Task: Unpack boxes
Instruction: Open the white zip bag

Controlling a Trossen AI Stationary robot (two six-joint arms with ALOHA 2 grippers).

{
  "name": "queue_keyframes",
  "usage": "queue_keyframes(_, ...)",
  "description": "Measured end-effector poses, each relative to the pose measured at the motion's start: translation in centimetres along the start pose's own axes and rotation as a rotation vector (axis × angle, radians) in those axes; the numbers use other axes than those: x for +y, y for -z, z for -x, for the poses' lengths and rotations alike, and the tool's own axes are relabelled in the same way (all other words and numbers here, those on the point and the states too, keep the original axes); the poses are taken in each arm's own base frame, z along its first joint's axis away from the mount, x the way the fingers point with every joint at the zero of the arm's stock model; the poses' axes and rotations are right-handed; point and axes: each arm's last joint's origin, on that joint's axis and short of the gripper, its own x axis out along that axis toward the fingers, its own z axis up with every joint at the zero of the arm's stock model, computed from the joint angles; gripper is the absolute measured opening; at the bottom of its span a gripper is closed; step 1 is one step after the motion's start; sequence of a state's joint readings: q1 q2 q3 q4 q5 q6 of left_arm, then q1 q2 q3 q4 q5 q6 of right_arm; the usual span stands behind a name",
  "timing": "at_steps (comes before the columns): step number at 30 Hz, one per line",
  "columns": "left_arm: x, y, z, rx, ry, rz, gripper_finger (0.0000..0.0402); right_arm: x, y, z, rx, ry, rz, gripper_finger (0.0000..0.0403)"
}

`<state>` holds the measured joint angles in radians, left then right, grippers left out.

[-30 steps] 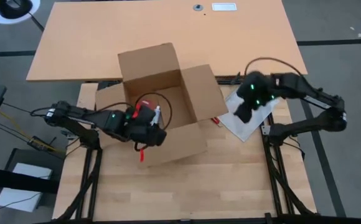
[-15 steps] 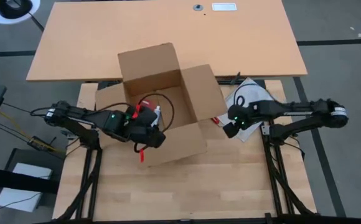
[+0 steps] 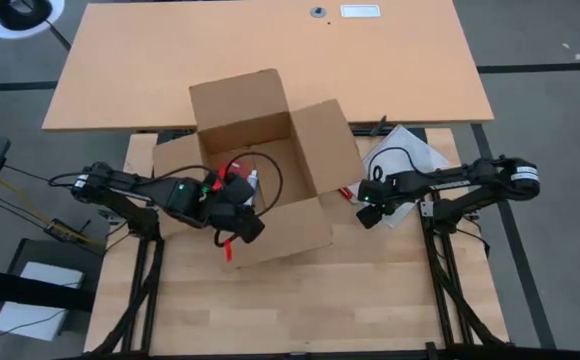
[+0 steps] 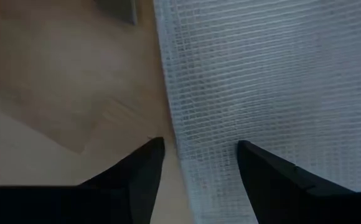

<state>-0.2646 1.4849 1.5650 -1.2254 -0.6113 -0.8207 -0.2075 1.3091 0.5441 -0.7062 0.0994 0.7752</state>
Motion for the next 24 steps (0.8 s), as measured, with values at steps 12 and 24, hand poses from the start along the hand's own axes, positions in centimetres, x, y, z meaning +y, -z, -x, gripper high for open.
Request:
queue_keyframes(12, 0.0, 0.0, 0.0, -0.007, -0.009, -0.006, 0.0174, 1.8, 1.4, 1.2, 0.074, -0.143, 0.09, 0.0215)
queue_keyframes(24, 0.0, 0.0, 0.0, -0.011, -0.009, -0.004, 0.0174, 6.6, 4.6, 2.5, 0.074, -0.458, 0.224, 0.0215)
